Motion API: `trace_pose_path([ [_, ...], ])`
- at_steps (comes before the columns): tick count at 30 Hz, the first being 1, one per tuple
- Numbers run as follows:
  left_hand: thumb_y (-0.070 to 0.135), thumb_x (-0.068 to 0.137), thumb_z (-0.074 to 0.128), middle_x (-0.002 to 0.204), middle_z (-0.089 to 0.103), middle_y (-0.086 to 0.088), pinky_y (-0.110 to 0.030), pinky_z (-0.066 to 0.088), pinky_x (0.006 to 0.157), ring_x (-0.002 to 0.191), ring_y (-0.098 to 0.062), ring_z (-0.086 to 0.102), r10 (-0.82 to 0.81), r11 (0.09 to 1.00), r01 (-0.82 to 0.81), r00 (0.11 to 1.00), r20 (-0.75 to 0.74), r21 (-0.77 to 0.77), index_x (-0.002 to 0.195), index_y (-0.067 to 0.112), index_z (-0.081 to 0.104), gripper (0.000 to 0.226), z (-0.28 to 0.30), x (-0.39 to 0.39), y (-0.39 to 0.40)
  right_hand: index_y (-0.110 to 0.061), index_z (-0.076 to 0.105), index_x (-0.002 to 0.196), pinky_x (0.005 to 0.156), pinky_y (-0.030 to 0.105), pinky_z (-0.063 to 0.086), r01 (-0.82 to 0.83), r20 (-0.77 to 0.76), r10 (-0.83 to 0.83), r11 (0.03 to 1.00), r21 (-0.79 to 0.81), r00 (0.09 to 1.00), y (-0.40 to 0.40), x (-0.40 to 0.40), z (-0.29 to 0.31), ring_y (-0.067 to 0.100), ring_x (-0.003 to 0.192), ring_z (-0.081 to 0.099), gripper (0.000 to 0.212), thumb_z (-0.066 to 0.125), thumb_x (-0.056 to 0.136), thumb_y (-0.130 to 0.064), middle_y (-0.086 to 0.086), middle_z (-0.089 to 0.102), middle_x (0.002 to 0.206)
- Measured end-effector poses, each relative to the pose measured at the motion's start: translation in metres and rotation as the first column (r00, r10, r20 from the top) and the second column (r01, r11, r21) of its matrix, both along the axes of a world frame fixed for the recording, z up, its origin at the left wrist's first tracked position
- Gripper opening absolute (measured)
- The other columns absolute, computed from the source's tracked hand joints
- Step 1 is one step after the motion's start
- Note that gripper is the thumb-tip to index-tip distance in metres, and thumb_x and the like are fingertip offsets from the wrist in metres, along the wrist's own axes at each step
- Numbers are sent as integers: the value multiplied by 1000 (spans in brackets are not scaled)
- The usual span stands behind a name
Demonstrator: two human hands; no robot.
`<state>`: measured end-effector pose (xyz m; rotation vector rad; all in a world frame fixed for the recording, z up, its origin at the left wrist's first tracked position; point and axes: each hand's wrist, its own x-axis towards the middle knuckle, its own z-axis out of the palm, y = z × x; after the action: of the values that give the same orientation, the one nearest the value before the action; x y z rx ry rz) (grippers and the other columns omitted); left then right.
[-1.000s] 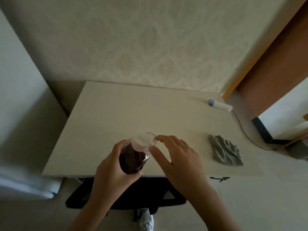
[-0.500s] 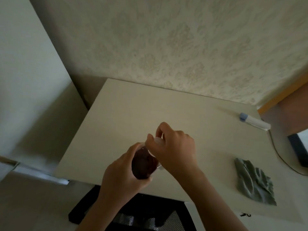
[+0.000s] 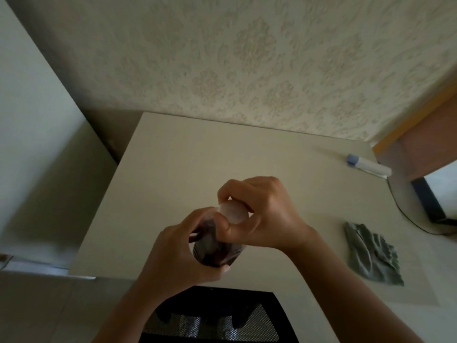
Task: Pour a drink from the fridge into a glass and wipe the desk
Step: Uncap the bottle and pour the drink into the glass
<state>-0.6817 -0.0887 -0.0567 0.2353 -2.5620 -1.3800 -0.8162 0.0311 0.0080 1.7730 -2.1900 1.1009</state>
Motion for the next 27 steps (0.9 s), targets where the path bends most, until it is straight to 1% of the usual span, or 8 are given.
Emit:
trace_pose_path([
  [3, 32, 52, 90, 100, 68, 19, -22, 53, 82, 95, -2, 65, -81, 993, 81, 997, 3, 82, 119, 30, 51, 77, 3, -1, -6, -10, 60, 77, 49, 21, 34, -84, -35, 85, 996, 25, 996, 5, -3, 6, 11, 49, 38, 18, 65, 79, -28, -7, 46, 57],
  [5, 38, 53, 88, 101, 68, 19, -22, 54, 80, 94, 0, 64, -62, 997, 62, 998, 13, 47, 122, 30, 50, 79, 5, -1, -4, -12, 59, 84, 48, 20, 35, -56, -35, 59, 995, 87, 998, 11, -6, 11, 9, 51, 39, 19, 63, 82, -31, -11, 46, 62],
  [9, 57, 53, 77, 96, 65, 22, -11, 51, 65, 77, 0, 63, 116, 951, -106, 993, 19, -292, 125, 38, 44, 82, 7, 0, 9, -22, 57, 88, 45, 19, 28, 266, -98, -248, 922, 282, 964, 9, -2, 8, 6, 37, 33, 36, 38, 82, -51, -16, 32, 45],
  [11, 58, 52, 75, 93, 63, 24, -8, 48, 62, 72, 0, 61, 137, 938, -122, 990, 22, -326, 126, 40, 42, 84, 10, 0, 13, -23, 56, 83, 45, 19, 26, 348, -102, -333, 889, 299, 937, 7, 4, 4, 4, 34, 31, 39, 30, 81, -52, -12, 32, 40],
  [17, 46, 52, 83, 101, 67, 21, -27, 56, 74, 88, 0, 65, -44, 996, 47, 998, 41, -78, 124, 42, 44, 82, 10, 7, 3, -21, 67, 86, 45, 15, 30, 74, 10, -75, 995, 61, 997, 21, 12, 8, 7, 39, 32, 15, 59, 77, -30, -14, 31, 47],
  [21, 38, 53, 86, 105, 67, 18, -26, 54, 83, 94, 1, 64, -143, 990, 142, 988, 56, 11, 123, 39, 48, 79, 9, 10, -2, -15, 65, 96, 49, 24, 38, -47, -34, 50, 996, 74, 998, 25, 18, 12, 10, 46, 39, 22, 64, 77, -26, -6, 47, 52],
  [24, 32, 53, 89, 105, 67, 19, -20, 51, 85, 99, 0, 63, -182, 980, 177, 981, 63, 86, 122, 33, 50, 79, 9, 13, -2, -15, 64, 104, 60, 26, 42, -179, -54, 189, 971, 158, 980, 29, 14, 15, 11, 62, 48, 24, 68, 82, -25, -3, 60, 74],
  [27, 25, 54, 90, 103, 67, 20, -20, 52, 83, 98, -1, 63, -149, 982, 141, 987, 58, 125, 120, 27, 53, 76, 6, 17, 3, -22, 56, 124, 70, 30, 50, -260, 134, 231, 928, 266, 964, 35, 5, 26, 11, 85, 59, 38, 65, 87, -30, -3, 63, 102],
])
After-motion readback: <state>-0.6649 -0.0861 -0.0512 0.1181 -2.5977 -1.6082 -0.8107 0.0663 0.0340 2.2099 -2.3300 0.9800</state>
